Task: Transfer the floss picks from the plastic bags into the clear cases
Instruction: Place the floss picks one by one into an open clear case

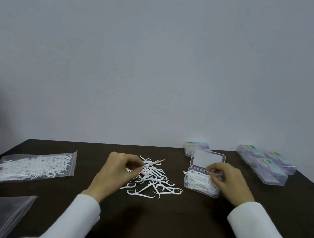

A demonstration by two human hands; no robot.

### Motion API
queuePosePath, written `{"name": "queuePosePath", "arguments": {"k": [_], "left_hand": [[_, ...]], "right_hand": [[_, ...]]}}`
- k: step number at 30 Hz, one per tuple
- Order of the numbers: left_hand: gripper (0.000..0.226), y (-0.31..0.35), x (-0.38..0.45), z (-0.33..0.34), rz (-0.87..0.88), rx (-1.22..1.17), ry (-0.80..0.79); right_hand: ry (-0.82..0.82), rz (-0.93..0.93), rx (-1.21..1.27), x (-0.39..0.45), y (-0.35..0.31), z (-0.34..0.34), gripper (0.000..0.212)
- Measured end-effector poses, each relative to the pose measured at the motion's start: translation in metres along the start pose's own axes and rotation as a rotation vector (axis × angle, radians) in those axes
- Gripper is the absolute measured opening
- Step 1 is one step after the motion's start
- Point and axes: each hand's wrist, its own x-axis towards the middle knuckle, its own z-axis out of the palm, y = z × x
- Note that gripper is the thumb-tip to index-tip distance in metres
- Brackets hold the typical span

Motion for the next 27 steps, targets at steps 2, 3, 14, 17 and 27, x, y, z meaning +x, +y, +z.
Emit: {"name": "queuePosePath", "arguments": {"k": [2,3,14,17,27], "left_hand": [[0.013,0.012,0.009,0.009,-0.022,-0.11,0.022],[0.013,0.018,0.014,0.013,-0.034,-0.163,0.034],[0.013,0.063,0.061,0.096,-0.174,-0.627,-0.008],[0.014,0.063,0.065,0.114,-0.138,-0.521,-0.063],[0.016,0.055,0.067,0.125,0.014,-0.112,-0.153]], "right_hand": [[0.011,0.018,-0.014,-0.001,0.001,-0.004,0.018],[0.016,0.019,-0.024,-0.002,0.001,-0.006,0.017],[-0.054,0.068,0.025,0.001,0.015,-0.008,0.016],[0.013,0.107,0.115,0.003,0.019,-0.01,0.015],[0.017,0.145,0.148,0.004,0.019,-0.009,0.013]]}}
